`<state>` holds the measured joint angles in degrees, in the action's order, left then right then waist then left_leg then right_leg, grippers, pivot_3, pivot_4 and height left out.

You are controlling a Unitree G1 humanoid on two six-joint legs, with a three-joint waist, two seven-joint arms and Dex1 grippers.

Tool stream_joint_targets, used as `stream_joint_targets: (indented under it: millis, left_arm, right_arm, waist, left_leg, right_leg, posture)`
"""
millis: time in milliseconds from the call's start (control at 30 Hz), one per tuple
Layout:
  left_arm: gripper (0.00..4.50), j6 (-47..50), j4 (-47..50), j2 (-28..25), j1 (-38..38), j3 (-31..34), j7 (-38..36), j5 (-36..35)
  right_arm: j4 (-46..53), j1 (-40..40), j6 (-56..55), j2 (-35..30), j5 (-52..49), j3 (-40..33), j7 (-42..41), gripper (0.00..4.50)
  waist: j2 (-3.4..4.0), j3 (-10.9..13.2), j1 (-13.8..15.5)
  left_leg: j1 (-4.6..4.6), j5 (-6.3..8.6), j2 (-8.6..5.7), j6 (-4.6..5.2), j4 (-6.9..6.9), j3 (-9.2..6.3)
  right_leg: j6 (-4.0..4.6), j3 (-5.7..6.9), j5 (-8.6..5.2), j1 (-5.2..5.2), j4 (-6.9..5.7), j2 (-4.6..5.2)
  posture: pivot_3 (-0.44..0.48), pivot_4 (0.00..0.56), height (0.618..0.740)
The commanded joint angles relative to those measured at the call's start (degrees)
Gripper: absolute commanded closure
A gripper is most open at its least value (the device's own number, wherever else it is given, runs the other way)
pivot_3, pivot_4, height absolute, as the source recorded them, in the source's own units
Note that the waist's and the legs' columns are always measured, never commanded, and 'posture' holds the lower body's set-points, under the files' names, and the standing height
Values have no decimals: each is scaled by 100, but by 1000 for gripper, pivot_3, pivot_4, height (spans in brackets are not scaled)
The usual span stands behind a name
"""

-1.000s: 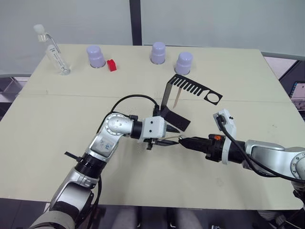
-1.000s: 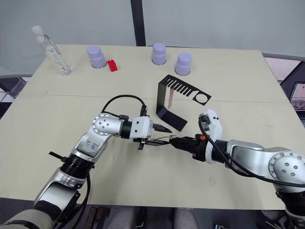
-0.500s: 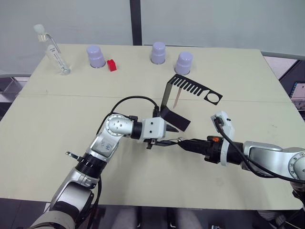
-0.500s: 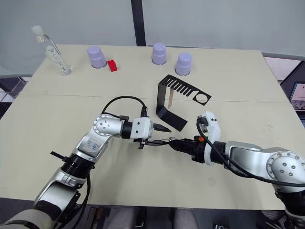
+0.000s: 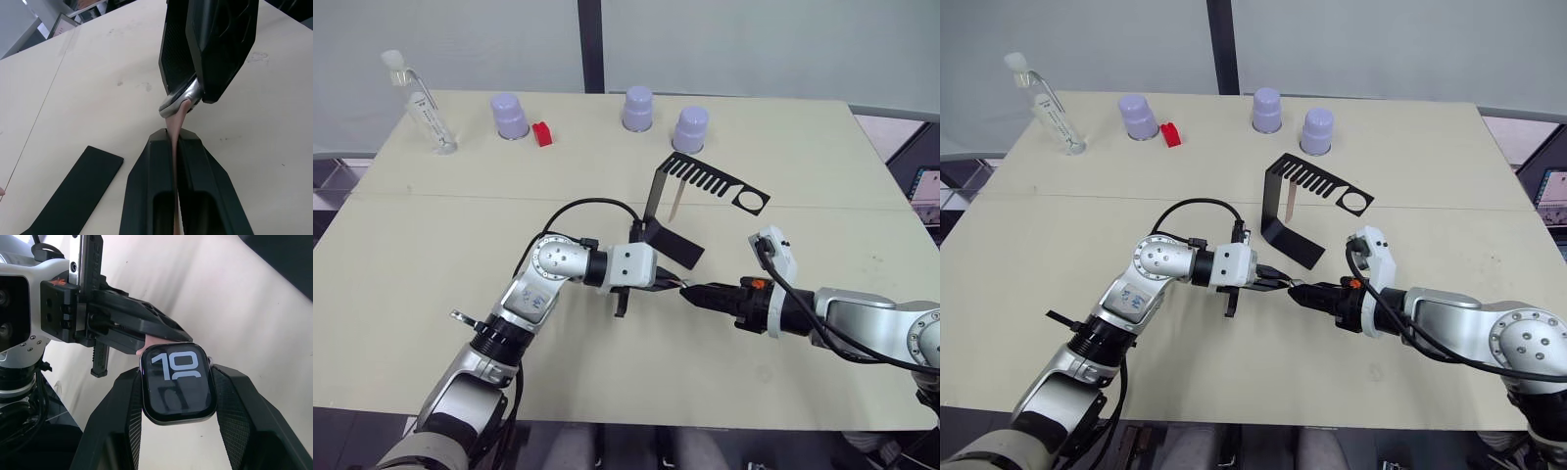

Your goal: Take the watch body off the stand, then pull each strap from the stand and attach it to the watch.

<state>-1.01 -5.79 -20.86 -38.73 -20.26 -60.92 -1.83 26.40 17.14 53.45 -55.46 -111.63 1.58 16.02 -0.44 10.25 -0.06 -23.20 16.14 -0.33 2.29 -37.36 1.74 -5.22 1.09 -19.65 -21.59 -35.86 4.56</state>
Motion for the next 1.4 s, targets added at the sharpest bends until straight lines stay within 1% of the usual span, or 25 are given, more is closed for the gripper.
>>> stream_joint_targets:
  millis: [33,300,567,967,1000,1033,1067,1100,1133,1200,1233,1267,1300,1333,1367,1400]
  left_arm:
    - [4433,-80,-3,55,-131,-3,53,28]
    - [4433,-5,16,254,-223,-54,144,43]
    - [4433,86,87,328,-285,-60,123,15]
    - [4433,145,37,325,-363,-30,106,2]
    - [4433,316,79,297,-362,19,65,-79]
    - [4179,480,137,195,-361,77,-67,-185]
    - [3831,556,178,72,-356,122,-221,-264]
    - [3481,674,189,-167,-362,205,-481,-380]
    - [3013,971,215,-438,-394,332,-834,-624]
    - [2076,1546,279,-822,-469,495,-1332,-1072]
    - [1561,1809,319,-972,-512,538,-1521,-1263]
    - [1167,1963,343,-1120,-548,593,-1752,-1453]
    - [636,2073,345,-1230,-582,651,-1925,-1589]
    - [217,2108,312,-1283,-618,710,-1998,-1665]
    - [47,2112,273,-1286,-646,765,-1999,-1703]
    - [47,2115,247,-1277,-664,794,-1977,-1718]
  right_arm:
    - [107,79,-81,-38,-137,-131,31,2917]
    - [126,147,-28,-140,-137,-30,131,2917]
    - [107,255,47,-190,8,79,170,2917]
    - [43,353,102,-162,147,127,108,2917]
    - [58,340,101,-166,202,101,82,2917]
    - [107,331,119,-182,368,53,-15,2917]
    - [174,333,155,-216,579,10,-146,2917]
    - [380,314,209,-318,1064,-41,-456,2917]
    - [628,264,219,-422,1558,-106,-808,2917]
    - [1003,131,126,-542,2323,-211,-1429,2917]
    - [1141,49,34,-579,2636,-258,-1726,2917]
    - [1360,-55,-136,-671,3124,-272,-2148,2917]
    - [1578,-200,-341,-766,3635,-286,-2584,2917]
    - [1807,-386,-641,-920,4254,-254,-3066,2917]
    - [1968,-594,-935,-1017,4769,-253,-3489,2917]
    - [2041,-766,-1160,-1056,5129,-266,-3791,2917]
  waist:
    - [0,0,0]
    - [0,0,0]
    - [0,0,0]
    - [0,0,1]
    - [0,0,1]
    - [0,0,0]
    - [0,0,-1]
    - [0,0,-1]
    - [0,0,-8]
    - [4,1,-45]
    - [4,1,-53]
    - [4,1,-41]
    - [5,1,-23]
    - [6,2,2]
    - [6,2,27]
    - [6,2,51]
  left_leg:
    - [0,0,0,0,0,0]
    - [0,0,0,0,-1,0]
    - [0,0,0,0,0,0]
    - [-1,0,0,0,1,-1]
    - [-1,0,0,0,1,0]
    - [0,0,0,0,0,-1]
    - [-1,0,0,0,0,0]
    - [-1,0,0,0,0,0]
    - [-1,0,0,0,1,-1]
    - [-3,-1,1,-3,11,2]
    - [0,-4,1,-8,17,1]
    - [1,-7,4,-13,20,-2]
    - [0,-8,4,-16,21,-6]
    - [0,-8,4,-16,21,-9]
    - [-3,-8,4,-16,19,-9]
    - [-6,-7,2,-14,19,-15]
  right_leg:
    - [0,0,0,0,0,0]
    - [0,0,0,0,0,0]
    - [0,0,0,0,0,0]
    - [0,0,0,0,2,0]
    - [0,0,0,0,2,0]
    - [0,0,0,0,2,0]
    - [0,0,0,0,2,0]
    - [0,0,0,0,1,0]
    - [0,0,0,0,2,0]
    - [5,-2,-2,-10,2,-1]
    - [10,-2,-5,-11,0,-2]
    - [14,0,-7,-13,0,-4]
    - [18,6,-10,-12,-1,-4]
    - [19,7,-10,-12,1,-3]
    - [19,8,-10,-11,2,-3]
    - [18,11,-10,-8,8,-3]
  posture:
    - [0,150,739]
    - [0,150,739]
    - [0,150,739]
    - [0,150,739]
    - [0,150,739]
    - [0,150,739]
    - [0,150,739]
    - [0,150,739]
    - [0,150,739]
    - [0,150,739]
    - [0,150,739]
    - [0,150,739]
    - [0,150,739]
    - [0,150,739]
    - [0,150,739]
    - [0,150,739]
